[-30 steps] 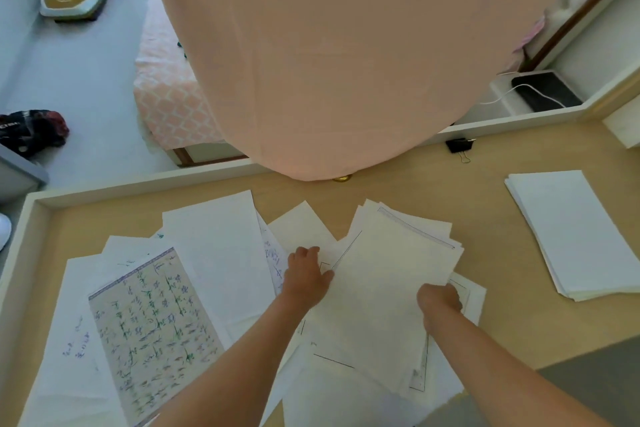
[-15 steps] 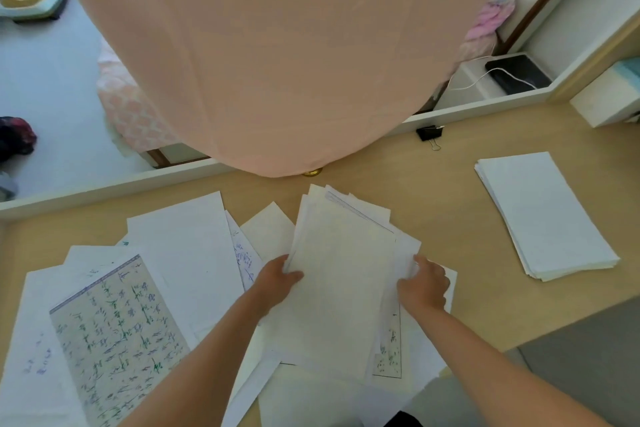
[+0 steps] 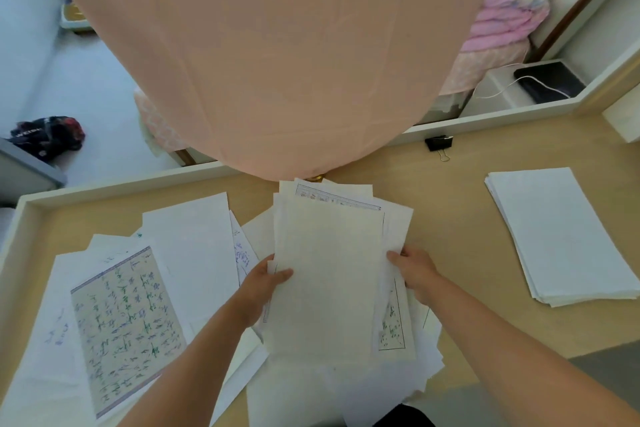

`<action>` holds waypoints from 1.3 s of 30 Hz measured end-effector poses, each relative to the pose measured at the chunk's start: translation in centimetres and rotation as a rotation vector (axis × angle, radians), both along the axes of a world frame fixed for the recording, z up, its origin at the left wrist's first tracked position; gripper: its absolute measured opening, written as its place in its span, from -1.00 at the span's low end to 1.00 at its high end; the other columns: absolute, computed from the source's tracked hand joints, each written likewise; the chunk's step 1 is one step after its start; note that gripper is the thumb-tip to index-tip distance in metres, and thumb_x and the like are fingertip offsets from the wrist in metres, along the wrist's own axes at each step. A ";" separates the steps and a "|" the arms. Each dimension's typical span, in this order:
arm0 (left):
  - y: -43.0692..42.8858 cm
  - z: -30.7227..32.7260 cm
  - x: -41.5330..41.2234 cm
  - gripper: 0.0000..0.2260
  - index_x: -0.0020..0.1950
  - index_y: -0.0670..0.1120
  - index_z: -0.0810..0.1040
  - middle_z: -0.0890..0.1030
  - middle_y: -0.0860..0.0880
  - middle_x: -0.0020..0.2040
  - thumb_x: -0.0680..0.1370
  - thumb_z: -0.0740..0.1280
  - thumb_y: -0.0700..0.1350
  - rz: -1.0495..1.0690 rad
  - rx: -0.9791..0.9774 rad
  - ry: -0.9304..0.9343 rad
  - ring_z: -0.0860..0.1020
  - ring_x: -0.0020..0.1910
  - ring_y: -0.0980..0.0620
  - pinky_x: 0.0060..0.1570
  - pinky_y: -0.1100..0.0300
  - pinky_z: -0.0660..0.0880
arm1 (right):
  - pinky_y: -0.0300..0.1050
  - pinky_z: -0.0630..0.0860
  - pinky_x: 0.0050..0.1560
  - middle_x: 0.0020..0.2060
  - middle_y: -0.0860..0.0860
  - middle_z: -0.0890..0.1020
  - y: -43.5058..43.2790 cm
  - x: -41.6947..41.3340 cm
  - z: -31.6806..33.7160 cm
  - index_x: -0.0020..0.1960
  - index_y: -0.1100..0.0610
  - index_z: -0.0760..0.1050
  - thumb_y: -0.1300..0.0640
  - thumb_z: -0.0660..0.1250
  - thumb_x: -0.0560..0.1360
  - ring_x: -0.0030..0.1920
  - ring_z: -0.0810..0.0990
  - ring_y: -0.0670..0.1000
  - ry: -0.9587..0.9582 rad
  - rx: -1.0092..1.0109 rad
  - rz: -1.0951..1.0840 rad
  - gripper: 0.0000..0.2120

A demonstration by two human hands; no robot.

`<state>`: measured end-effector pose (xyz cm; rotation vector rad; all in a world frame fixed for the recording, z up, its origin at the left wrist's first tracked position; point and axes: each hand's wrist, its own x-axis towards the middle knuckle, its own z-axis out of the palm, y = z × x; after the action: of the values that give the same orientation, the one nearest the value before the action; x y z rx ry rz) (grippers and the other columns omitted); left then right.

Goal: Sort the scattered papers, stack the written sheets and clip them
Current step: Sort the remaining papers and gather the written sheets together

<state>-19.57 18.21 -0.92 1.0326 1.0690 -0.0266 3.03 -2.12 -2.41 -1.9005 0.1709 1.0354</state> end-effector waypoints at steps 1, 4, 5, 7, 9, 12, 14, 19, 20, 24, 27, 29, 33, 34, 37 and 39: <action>-0.1 0.3 0.2 -0.75 0.25 -0.07 0.56 0.68 -0.13 0.13 0.60 0.29 -0.27 0.032 -0.050 -0.005 0.65 0.10 -0.16 0.09 -0.06 0.60 | -0.13 0.47 -0.16 0.13 0.09 0.65 0.1 0.5 0.2 0.22 0.16 0.56 0.20 0.28 0.60 0.00 0.60 0.07 -0.038 -0.010 0.037 -0.78; 0.2 1.7 0.4 -0.71 0.29 -0.04 0.53 0.66 -0.10 0.19 0.63 0.23 -0.30 -0.022 -0.101 -0.034 0.63 0.18 -0.14 0.21 -0.10 0.55 | -0.12 0.48 -0.05 0.10 0.01 0.65 0.7 1.8 1.3 0.24 0.11 0.56 0.02 0.31 0.58 0.03 0.61 0.04 0.045 0.093 0.052 -0.71; 0.2 2.2 0.5 -0.70 0.29 -0.04 0.53 0.67 -0.09 0.18 0.62 0.26 -0.32 -0.081 -0.074 -0.042 0.64 0.17 -0.12 0.20 -0.08 0.56 | -0.09 0.49 0.05 0.11 -0.03 0.64 1.0 2.2 1.6 0.24 0.06 0.55 -0.09 0.38 0.53 0.08 0.60 0.03 0.068 0.117 0.070 -0.65; 0.0 3.5 0.9 -0.68 0.27 -0.05 0.56 0.70 -0.07 0.12 0.56 0.35 -0.32 -0.173 0.013 -0.032 0.66 0.12 -0.08 0.16 -0.04 0.58 | -0.03 0.54 0.13 0.07 -0.06 0.67 1.4 2.8 2.0 0.17 0.02 0.57 -0.07 0.54 0.40 0.08 0.63 0.01 0.008 0.117 0.139 -0.60; -0.1 4.5 1.3 -0.70 0.28 -0.05 0.57 0.70 -0.07 0.11 0.56 0.38 -0.27 -0.195 0.050 -0.028 0.67 0.11 -0.08 0.18 -0.07 0.57 | 0.08 0.60 0.13 0.03 0.02 0.70 1.7 3.4 1.8 0.09 0.06 0.60 0.14 0.59 0.36 0.01 0.68 0.07 -0.055 0.108 0.144 -0.66; 0.1 5.3 1.1 -0.76 0.29 -0.12 0.55 0.67 -0.13 0.18 0.65 0.23 -0.24 -0.190 -0.037 -0.068 0.64 0.16 -0.14 0.19 -0.11 0.56 | 0.11 0.64 0.03 0.01 0.13 0.71 2.1 4.2 2.2 0.04 0.15 0.62 0.31 0.52 0.40 -0.05 0.70 0.14 -0.065 0.136 0.118 -0.77; 0.3 5.8 0.7 -0.76 0.28 -0.15 0.54 0.66 -0.16 0.17 0.66 0.19 -0.26 -0.188 -0.019 -0.045 0.65 0.15 -0.15 0.14 -0.10 0.59 | -0.11 0.64 -0.25 -0.09 0.10 0.70 2.2 4.7 2.8 0.04 0.20 0.61 0.32 0.48 0.45 -0.18 0.68 0.06 -0.093 0.155 0.102 -0.81; 1.3 6.7 0.0 -0.76 0.15 0.01 0.62 0.68 -0.04 0.05 0.63 0.23 -0.23 -0.186 0.519 0.194 0.66 0.02 -0.12 0.10 -0.04 0.61 | -0.11 0.55 -0.10 0.02 0.11 0.69 2.2 7.0 3.3 0.14 0.19 0.60 0.27 0.47 0.47 -0.08 0.66 0.09 -0.193 0.137 0.289 -0.75; 1.6 6.8 0.1 -0.76 0.15 0.02 0.64 0.67 -0.02 0.07 0.62 0.24 -0.22 -0.218 0.601 0.225 0.64 -0.02 -0.12 0.04 0.02 0.60 | -0.09 0.57 -0.09 0.03 0.11 0.69 2.2 7.4 3.5 0.15 0.20 0.60 0.27 0.47 0.47 -0.06 0.67 0.10 -0.159 0.138 0.354 -0.74; 2.7 7.8 1.0 -0.80 0.17 -0.06 0.67 0.65 0.02 0.08 0.60 0.32 -0.20 -0.376 0.723 0.284 0.62 -0.04 -0.02 -0.11 0.26 0.51 | -0.01 0.62 -0.01 0.05 0.06 0.72 2.6 8.0 4.7 0.18 0.13 0.61 0.23 0.47 0.46 0.01 0.71 0.08 -0.043 0.200 0.571 -0.71; 4.2 9.1 1.8 -0.79 0.15 -0.01 0.67 0.66 0.00 0.08 0.57 0.34 -0.18 -0.446 0.793 0.335 0.61 0.03 0.00 0.03 0.20 0.50 | -0.02 0.63 0.01 0.01 0.04 0.73 3.3 8.1 5.5 0.15 0.12 0.64 0.26 0.46 0.47 -0.02 0.72 0.07 -0.040 0.198 0.693 -0.74; 5.5 9.9 2.2 -0.81 0.14 0.05 0.68 0.66 -0.02 0.05 0.58 0.34 -0.12 -0.476 0.772 0.344 0.57 -0.06 0.02 -0.01 0.20 0.47 | -0.11 0.63 -0.09 -0.03 0.02 0.74 4.1 7.7 6.1 0.12 0.10 0.65 0.26 0.45 0.47 -0.07 0.73 0.04 -0.089 0.166 0.785 -0.77; 6.4 11.6 3.4 -0.84 0.02 0.18 0.71 0.65 -0.13 -0.11 0.56 0.36 -0.04 -0.592 0.582 0.244 0.51 -0.18 -0.01 -0.15 0.14 0.44 | -0.22 0.58 -0.08 -0.06 -0.08 0.72 6.4 5.3 7.0 0.10 0.03 0.62 0.24 0.44 0.49 -0.06 0.70 -0.07 -0.226 0.181 0.922 -0.78; 6.1 12.0 3.9 -0.84 0.04 0.15 0.71 0.68 -0.03 -0.11 0.57 0.36 -0.04 -0.594 0.571 0.207 0.55 -0.16 0.03 -0.14 0.17 0.46 | -0.25 0.57 -0.08 -0.05 -0.11 0.71 7.0 4.6 7.2 0.10 0.00 0.61 0.23 0.44 0.49 -0.05 0.69 -0.11 -0.256 0.204 0.928 -0.77; 4.9 12.9 5.2 -0.84 0.06 0.03 0.72 0.72 0.09 -0.08 0.61 0.34 -0.06 -0.483 0.551 0.076 0.65 -0.14 0.17 -0.14 0.31 0.52 | -0.20 0.57 -0.02 -0.07 -0.13 0.72 8.7 2.6 7.6 0.03 -0.06 0.63 0.19 0.43 0.51 -0.06 0.69 -0.14 -0.232 0.257 0.907 -0.82; 4.3 13.0 5.3 -0.83 0.10 -0.03 0.70 0.73 0.06 -0.07 0.63 0.31 -0.08 -0.415 0.522 0.006 0.66 -0.15 0.17 -0.17 0.32 0.53 | -0.23 0.56 -0.05 -0.06 -0.16 0.71 9.4 1.6 7.8 0.03 -0.09 0.62 0.17 0.43 0.51 -0.05 0.68 -0.16 -0.210 0.263 0.909 -0.82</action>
<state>-14.31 22.51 12.10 1.7173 0.8661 -0.0894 4.66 7.28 5.35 -1.8251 -0.9853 1.3260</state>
